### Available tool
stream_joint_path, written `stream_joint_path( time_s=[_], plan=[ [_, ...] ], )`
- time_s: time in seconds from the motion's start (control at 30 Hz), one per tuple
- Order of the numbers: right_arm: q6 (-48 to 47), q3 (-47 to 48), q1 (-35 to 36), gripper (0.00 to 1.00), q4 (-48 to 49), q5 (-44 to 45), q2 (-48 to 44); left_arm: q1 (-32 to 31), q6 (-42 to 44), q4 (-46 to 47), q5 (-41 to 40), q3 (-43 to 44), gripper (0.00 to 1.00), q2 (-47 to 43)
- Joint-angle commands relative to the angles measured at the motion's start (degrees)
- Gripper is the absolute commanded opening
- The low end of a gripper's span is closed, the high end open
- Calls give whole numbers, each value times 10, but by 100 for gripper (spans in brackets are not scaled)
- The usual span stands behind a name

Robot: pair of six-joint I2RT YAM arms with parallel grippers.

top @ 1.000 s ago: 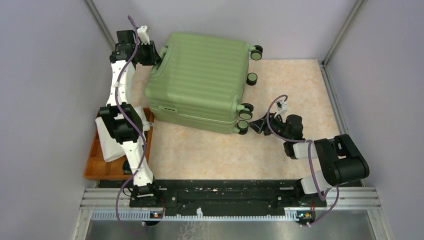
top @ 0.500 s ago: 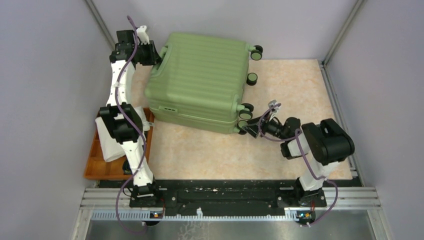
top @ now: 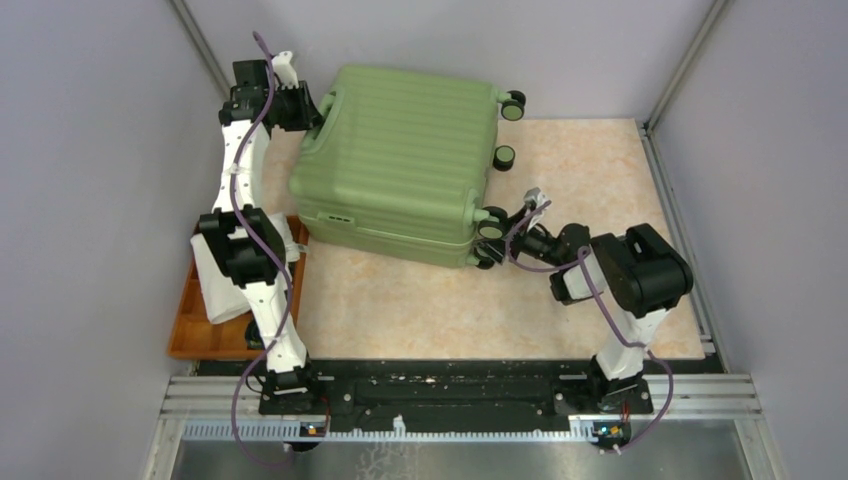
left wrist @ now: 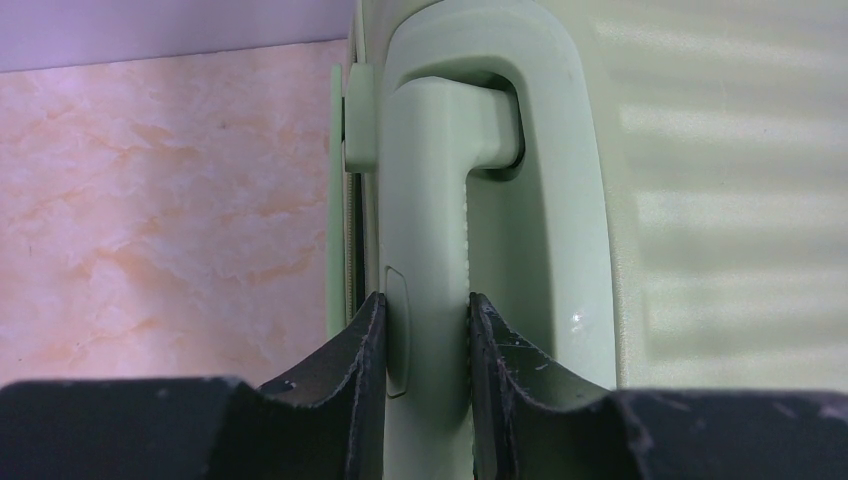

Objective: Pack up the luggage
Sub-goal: Zip the luggage at the center of the board.

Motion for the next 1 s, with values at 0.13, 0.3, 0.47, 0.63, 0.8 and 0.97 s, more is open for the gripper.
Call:
stream_joint_path(
  time_s=[0.13,0.3,0.47,0.63,0.8,0.97],
  plan=[
    [-26,11,22,53,77,-17,23,-27,-35,65,88,44,0,-46],
    [-30,-15,27,51,96,-1,32,-28,-32,62,87,48,0,-47],
    [-25,-15,27,30,114,21,31,-27,-28,59,83,48,0,-47],
    [-17,-16,27,10,126,36,21,-28,-26,56,82,47,0,-49],
    [-2,-20,28,0,127,36,9,-28,-25,55,80,48,0,-50],
    [4,-50,45,0,126,53,-15,-28,-22,53,79,47,0,-53]
  ],
)
